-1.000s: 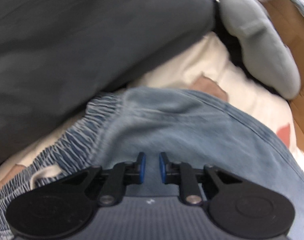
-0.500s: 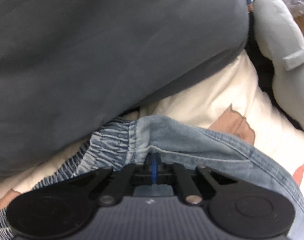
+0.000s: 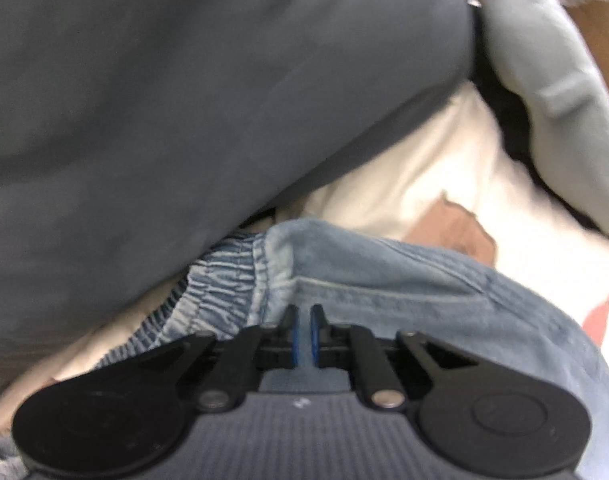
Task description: Fold clothes
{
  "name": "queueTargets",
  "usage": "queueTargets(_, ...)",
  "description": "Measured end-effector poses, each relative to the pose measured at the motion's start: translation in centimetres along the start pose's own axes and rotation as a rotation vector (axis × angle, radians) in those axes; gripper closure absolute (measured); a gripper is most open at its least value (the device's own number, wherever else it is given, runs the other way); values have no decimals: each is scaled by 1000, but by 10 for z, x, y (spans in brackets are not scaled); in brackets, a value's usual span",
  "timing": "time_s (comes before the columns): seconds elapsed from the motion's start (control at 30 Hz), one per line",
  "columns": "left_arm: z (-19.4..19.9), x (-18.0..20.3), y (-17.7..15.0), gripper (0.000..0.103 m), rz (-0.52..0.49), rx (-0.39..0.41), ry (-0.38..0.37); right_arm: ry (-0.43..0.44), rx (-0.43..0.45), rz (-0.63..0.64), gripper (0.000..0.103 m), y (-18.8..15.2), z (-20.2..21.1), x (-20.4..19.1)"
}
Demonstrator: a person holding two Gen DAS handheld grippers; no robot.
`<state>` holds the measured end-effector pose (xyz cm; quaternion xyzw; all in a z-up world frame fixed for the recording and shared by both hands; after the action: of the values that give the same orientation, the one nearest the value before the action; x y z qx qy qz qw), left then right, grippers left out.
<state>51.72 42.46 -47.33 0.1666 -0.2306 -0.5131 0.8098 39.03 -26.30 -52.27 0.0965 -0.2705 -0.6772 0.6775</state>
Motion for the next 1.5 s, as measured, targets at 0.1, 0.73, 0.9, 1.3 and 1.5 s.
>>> queueTargets(0.1, -2, -3, -7, 86, -37, -34, 5, -42, 0, -54, 61, 1, -5, 20)
queueTargets(0.73, 35, 6, 6, 65, -102, -33, -97, -139, 3, -212, 61, -27, 13, 90)
queueTargets(0.9, 76, -4, 4, 65, -115, 7, -130, -86, 21, -204, 61, -31, 28, 87)
queueTargets(1.3, 141, -65, -74, 65, -63, -52, -84, 29, 32, -210, 61, -36, 71, 80)
queueTargets(1.5, 149, -95, -122, 67, -9, -100, -67, 58, 38, -183, 61, -47, 98, 78)
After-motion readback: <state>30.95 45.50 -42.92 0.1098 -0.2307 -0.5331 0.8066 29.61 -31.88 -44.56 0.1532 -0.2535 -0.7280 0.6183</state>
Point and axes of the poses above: each gripper's, at about its wrist camera, not at the fingertips, and z roughly against the way its jaws point, x to its right, y to its top, the point moved 10 cm from there along -z, roughly the way its jaws point, and after that the axes turned 12 degrees about -y, right-handed, at the moved point
